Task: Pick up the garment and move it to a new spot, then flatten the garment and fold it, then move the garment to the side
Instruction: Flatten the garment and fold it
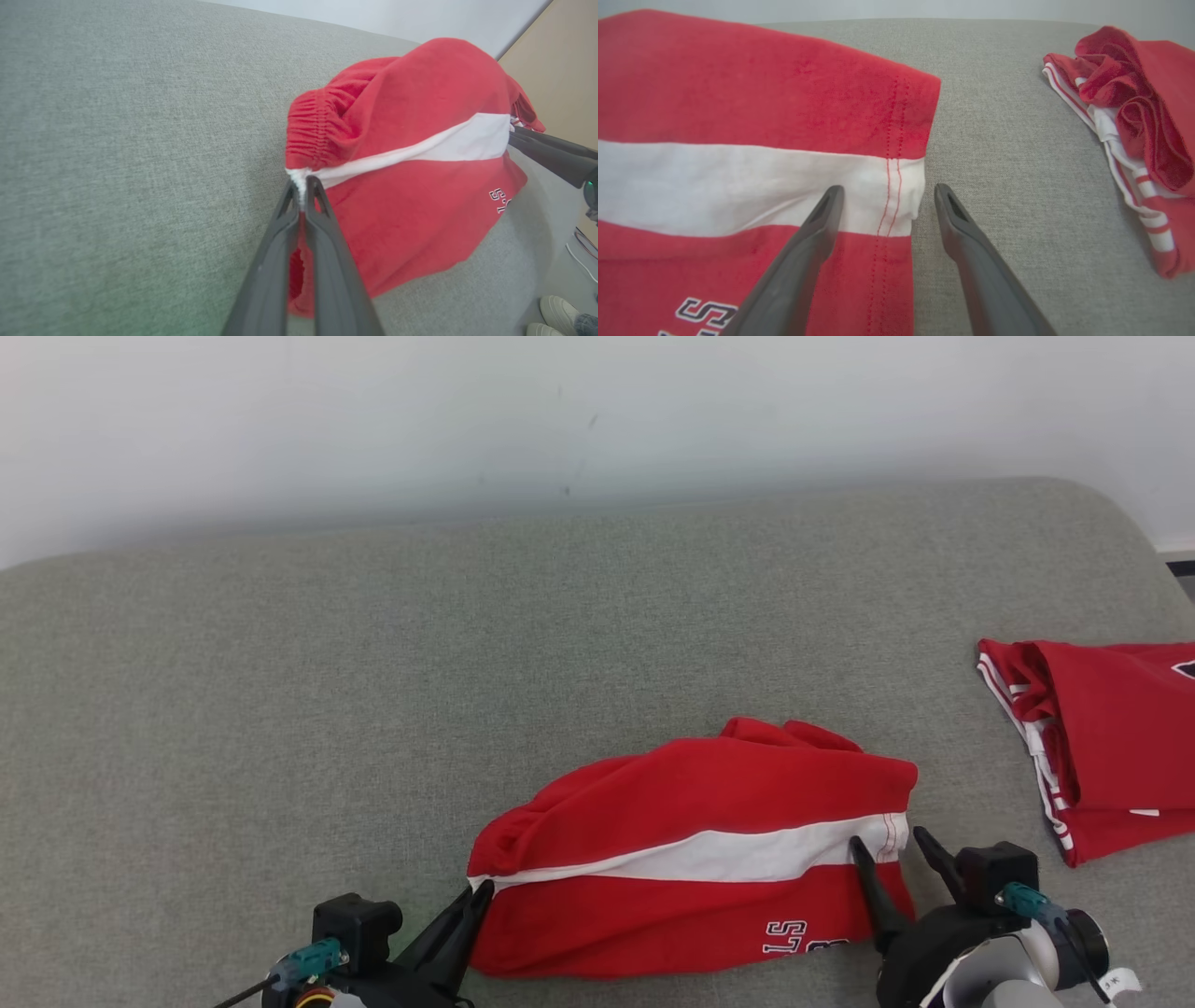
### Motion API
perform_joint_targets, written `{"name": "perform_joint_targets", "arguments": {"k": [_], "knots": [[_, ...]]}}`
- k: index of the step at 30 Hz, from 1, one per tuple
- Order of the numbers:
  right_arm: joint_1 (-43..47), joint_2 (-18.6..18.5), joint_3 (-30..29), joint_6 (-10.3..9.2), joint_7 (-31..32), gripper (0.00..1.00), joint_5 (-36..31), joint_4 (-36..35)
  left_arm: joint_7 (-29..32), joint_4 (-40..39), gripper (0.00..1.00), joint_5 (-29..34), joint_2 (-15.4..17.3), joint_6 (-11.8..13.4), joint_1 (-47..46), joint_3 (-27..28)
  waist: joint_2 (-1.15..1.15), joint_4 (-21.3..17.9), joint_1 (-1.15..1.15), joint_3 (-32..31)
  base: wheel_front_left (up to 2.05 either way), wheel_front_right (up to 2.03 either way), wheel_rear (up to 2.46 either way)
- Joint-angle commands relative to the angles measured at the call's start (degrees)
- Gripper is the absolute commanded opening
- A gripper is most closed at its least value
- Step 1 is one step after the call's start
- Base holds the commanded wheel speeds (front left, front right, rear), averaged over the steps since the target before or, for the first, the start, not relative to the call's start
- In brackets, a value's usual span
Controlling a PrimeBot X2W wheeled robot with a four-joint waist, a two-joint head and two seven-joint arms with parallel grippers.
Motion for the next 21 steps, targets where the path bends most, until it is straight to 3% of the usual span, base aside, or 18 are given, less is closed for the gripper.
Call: {"name": "perform_joint_targets", "arguments": {"k": [1,9,14,21], "knots": [[-0.8,-0.7,1.2,-0.16,-0.2,1.0,1.0,0.7,-0.1,0.1,0.0,0.6,-0.1,-0.2,-0.4,0.2,0.0,0.3,0.0,0.4,0.0,0.0,0.0],[-3.0,-2.3,8.5,-0.16,-1.2,1.0,7.4,3.5,-0.1,0.7,0.0,1.1,-0.3,-0.5,-0.4,0.8,0.0,0.4,0.0,0.8,0.0,0.0,0.0],[-4.6,-3.8,7.9,-0.16,-3.4,1.0,8.1,5.6,-0.1,0.9,0.0,1.4,-0.5,-0.7,-0.7,0.8,0.0,0.6,0.0,1.0,0.0,0.0,0.0],[-6.0,-6.7,14.1,-0.16,-1.2,1.0,12.5,5.7,-0.1,1.1,0.0,1.4,-0.6,-0.9,-1.1,0.2,0.0,1.0,0.0,1.3,0.0,0.0,0.0]]}}
